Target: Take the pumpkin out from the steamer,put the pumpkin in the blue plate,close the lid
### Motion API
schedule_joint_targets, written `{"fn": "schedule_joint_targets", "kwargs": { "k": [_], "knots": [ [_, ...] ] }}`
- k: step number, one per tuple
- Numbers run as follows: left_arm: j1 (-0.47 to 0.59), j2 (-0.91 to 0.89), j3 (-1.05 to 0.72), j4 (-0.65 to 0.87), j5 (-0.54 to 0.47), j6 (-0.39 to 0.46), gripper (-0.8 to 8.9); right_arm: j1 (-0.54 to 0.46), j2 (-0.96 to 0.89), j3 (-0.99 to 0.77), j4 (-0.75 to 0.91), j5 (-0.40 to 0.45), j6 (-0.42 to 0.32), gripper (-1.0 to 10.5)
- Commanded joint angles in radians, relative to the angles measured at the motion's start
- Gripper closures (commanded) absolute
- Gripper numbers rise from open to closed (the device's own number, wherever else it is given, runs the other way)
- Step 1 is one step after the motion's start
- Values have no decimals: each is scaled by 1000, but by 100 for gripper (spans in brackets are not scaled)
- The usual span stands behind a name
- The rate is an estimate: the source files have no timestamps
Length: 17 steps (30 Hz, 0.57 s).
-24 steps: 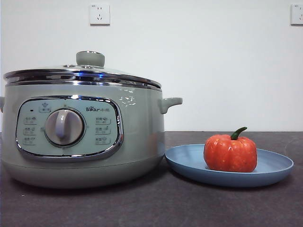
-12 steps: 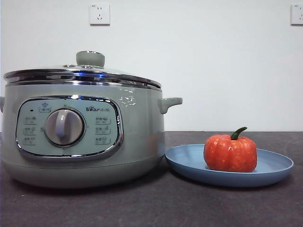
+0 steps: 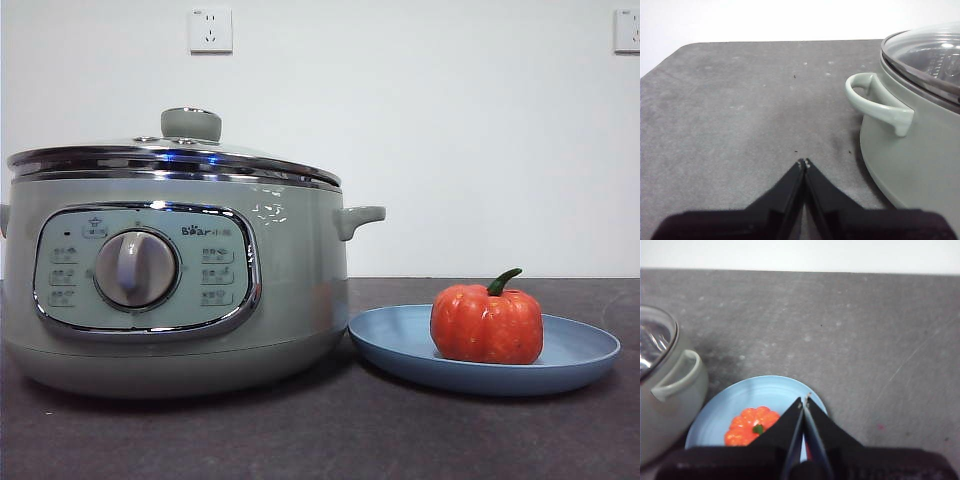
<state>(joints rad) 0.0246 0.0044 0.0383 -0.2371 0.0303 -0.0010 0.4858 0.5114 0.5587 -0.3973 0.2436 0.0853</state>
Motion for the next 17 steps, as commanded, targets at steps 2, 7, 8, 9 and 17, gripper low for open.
{"fn": "schedule_joint_targets", "kwargs": {
  "k": [2, 7, 8, 9, 17],
  "knots": [
    [3, -3, -18, 6, 0, -6, 816, -59, -58, -44, 63, -35, -116, 946],
    [3, -3, -18, 6, 0, -6, 816, -218, -172, -204, 240, -213, -120, 946],
    [3, -3, -18, 6, 0, -6, 816, -246, -202, -236, 257, -252, -121, 946],
    [3, -3, -18, 6, 0, -6, 816, -273, -234, -266, 267, -286, -121, 946],
    [3, -3, -18, 6, 0, -6, 816, -422, -415, -465, 322, -369, -93, 946]
  ]
}}
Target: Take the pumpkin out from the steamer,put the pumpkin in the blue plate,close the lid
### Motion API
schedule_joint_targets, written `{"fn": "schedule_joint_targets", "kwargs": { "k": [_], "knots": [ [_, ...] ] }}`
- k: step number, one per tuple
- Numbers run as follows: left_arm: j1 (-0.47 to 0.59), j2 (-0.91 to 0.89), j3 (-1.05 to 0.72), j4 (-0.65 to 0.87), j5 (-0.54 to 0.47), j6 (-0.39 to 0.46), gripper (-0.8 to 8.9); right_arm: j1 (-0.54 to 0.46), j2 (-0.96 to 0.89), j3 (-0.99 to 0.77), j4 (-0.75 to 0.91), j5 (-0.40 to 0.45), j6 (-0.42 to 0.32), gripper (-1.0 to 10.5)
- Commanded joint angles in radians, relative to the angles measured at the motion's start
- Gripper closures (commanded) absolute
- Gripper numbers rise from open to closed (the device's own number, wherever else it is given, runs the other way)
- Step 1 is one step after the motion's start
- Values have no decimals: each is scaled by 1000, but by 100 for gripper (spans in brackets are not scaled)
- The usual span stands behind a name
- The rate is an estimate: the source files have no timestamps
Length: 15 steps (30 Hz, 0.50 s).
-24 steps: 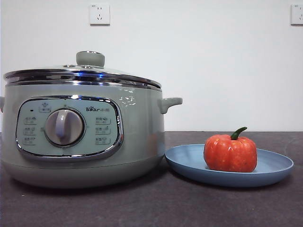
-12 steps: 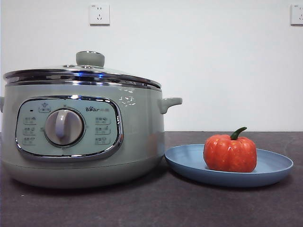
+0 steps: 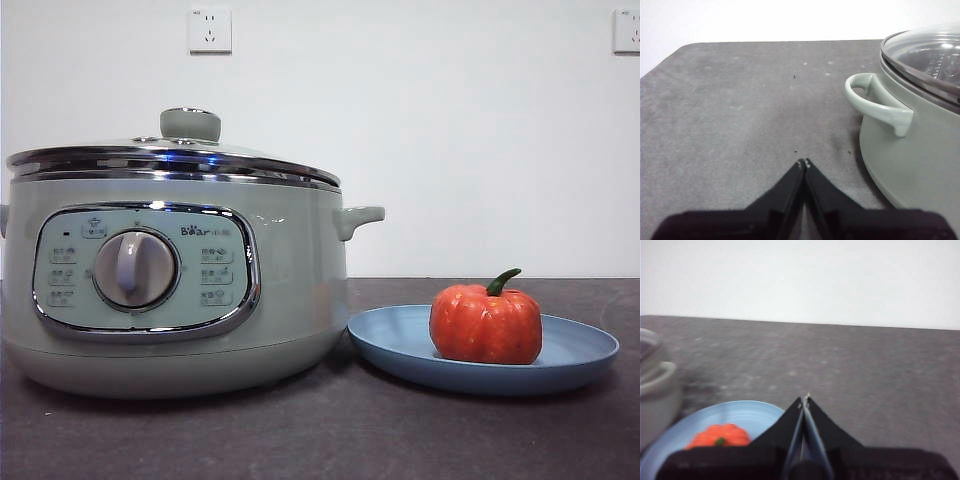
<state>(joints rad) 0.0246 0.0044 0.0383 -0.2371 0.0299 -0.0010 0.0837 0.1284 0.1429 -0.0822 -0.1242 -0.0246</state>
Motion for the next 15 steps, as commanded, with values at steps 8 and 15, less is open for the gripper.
{"fn": "schedule_joint_targets", "kwargs": {
  "k": [8, 15],
  "knots": [
    [3, -3, -18, 6, 0, -6, 816, -39, -123, -136, -51, 36, 74, 946],
    [3, -3, -18, 6, 0, -6, 816, -37, -117, -135, -98, 98, 117, 946]
  ]
}}
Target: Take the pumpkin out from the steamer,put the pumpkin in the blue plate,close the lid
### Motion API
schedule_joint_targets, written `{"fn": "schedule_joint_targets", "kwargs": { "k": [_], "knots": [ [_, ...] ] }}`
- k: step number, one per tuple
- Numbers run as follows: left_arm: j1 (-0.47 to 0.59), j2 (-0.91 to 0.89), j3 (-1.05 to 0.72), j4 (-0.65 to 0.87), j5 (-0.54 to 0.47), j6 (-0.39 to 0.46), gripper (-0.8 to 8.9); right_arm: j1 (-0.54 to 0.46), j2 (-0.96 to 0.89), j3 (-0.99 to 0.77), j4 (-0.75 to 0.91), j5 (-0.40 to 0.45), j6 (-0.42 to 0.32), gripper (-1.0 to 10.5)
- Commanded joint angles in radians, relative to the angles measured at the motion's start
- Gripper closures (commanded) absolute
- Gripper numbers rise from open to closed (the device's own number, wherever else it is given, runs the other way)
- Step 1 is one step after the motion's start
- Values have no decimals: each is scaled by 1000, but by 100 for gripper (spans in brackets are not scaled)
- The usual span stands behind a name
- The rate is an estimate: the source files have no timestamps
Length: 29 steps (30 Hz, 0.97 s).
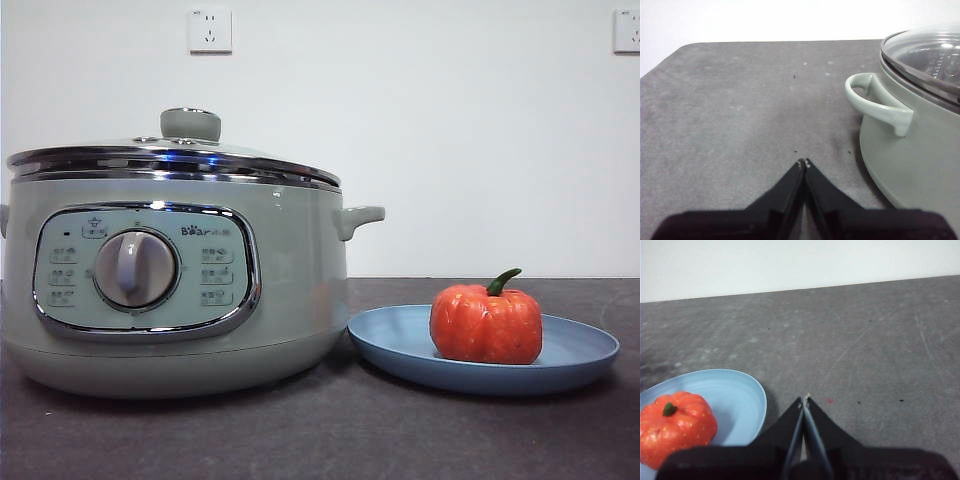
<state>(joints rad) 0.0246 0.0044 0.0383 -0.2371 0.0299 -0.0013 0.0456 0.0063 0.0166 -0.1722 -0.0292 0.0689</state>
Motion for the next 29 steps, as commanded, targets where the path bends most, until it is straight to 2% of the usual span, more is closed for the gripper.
{"fn": "schedule_joint_targets", "kwargs": {
  "k": [1, 29],
  "knots": [
    [3, -3, -18, 6, 0, -6, 816, 1, 8, -9, -8, 3, 23, 946],
    [3, -3, -18, 6, 0, -6, 816, 1, 15, -9, -8, 5, 23, 946]
  ]
}}
